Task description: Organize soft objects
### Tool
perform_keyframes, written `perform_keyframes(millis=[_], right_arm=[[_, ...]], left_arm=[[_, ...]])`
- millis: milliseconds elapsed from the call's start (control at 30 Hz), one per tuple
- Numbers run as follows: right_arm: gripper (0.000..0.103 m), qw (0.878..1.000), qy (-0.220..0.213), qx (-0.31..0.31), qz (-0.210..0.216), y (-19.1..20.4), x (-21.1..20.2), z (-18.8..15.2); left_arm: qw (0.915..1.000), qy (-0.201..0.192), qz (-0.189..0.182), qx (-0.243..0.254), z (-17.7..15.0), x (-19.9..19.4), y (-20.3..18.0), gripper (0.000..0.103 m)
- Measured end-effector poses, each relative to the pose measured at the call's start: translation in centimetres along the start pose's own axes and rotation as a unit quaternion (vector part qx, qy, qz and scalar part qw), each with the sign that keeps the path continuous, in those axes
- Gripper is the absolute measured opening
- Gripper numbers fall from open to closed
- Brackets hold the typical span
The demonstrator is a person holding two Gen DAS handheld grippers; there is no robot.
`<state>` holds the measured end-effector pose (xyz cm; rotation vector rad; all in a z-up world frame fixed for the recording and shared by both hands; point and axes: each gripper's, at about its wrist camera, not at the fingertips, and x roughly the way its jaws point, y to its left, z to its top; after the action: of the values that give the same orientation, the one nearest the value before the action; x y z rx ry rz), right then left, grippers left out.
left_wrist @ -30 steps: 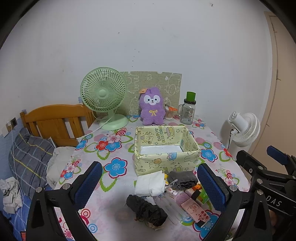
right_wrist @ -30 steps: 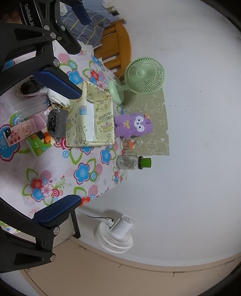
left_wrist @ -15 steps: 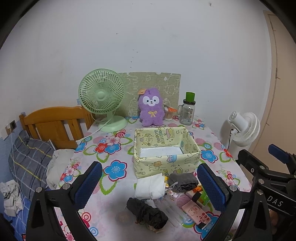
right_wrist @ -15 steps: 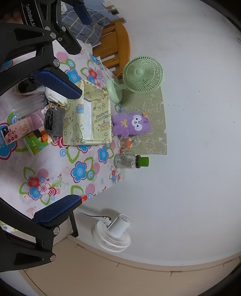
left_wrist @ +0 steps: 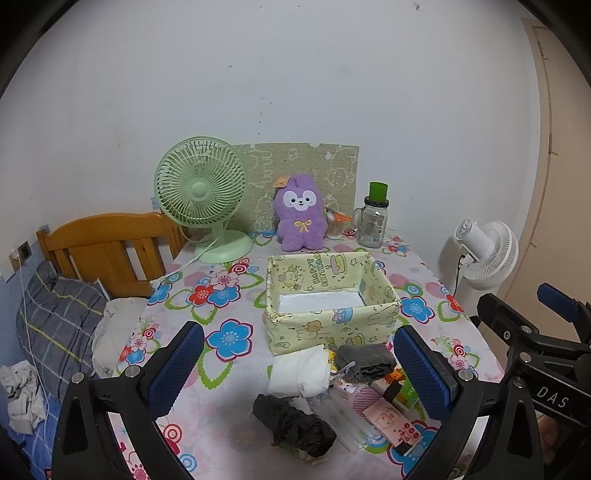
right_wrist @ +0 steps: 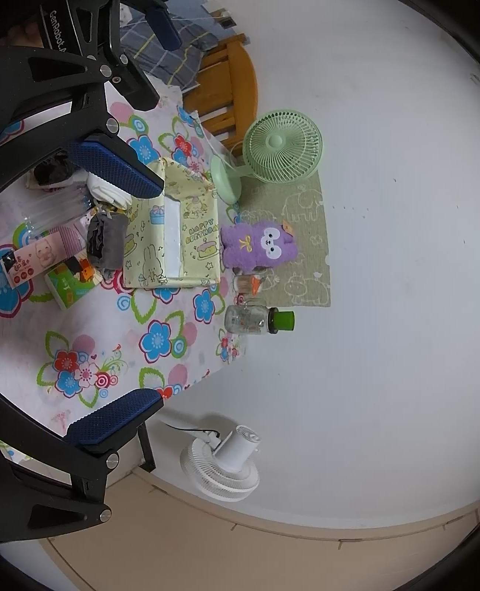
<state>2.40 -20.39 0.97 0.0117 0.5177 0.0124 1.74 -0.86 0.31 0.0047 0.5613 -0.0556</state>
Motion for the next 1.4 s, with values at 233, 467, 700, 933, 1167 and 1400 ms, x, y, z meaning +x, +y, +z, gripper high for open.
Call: perform_keyframes(millis=[233, 467, 700, 933, 1167, 1400], right_arm=[[0.103, 1.000, 0.000, 0.001, 0.003, 0.0, 0.0, 0.0], [0.103, 1.000, 0.001, 0.003, 0.006, 0.0, 0.0, 0.0], [0.103, 1.000, 0.003, 0.005, 0.005, 0.0, 0.0, -0.2], [0.103, 1.000, 0.009, 0.007, 0.015, -0.1, 0.1, -0.2], [0.103, 1.000, 0.010, 0.009, 0.011, -0.4, 0.5, -0.1], [0.103, 1.000, 0.009, 0.006, 0.008, -0.3, 1.5, -0.3]], left_arm=[[1.0000, 0.002, 0.002, -0.001, 0.0, 0.1, 0.3, 0.103], [1.0000, 0.004, -0.003, -0.004, -0.4, 0.4, 0.5, 0.103], [1.0000, 0.007, 0.002, -0.003, -0.6, 0.6, 0.6, 0.103], [0.9999, 0.012, 0.000, -0.003, -0.6, 0.9, 0.3, 0.103], [0.9998, 0.019, -0.006, -0.001, -0.6, 1.7, -0.1, 0.103], [0.9994, 0.033, -0.005, 0.004, -1.1, 2.9, 0.0, 0.103]])
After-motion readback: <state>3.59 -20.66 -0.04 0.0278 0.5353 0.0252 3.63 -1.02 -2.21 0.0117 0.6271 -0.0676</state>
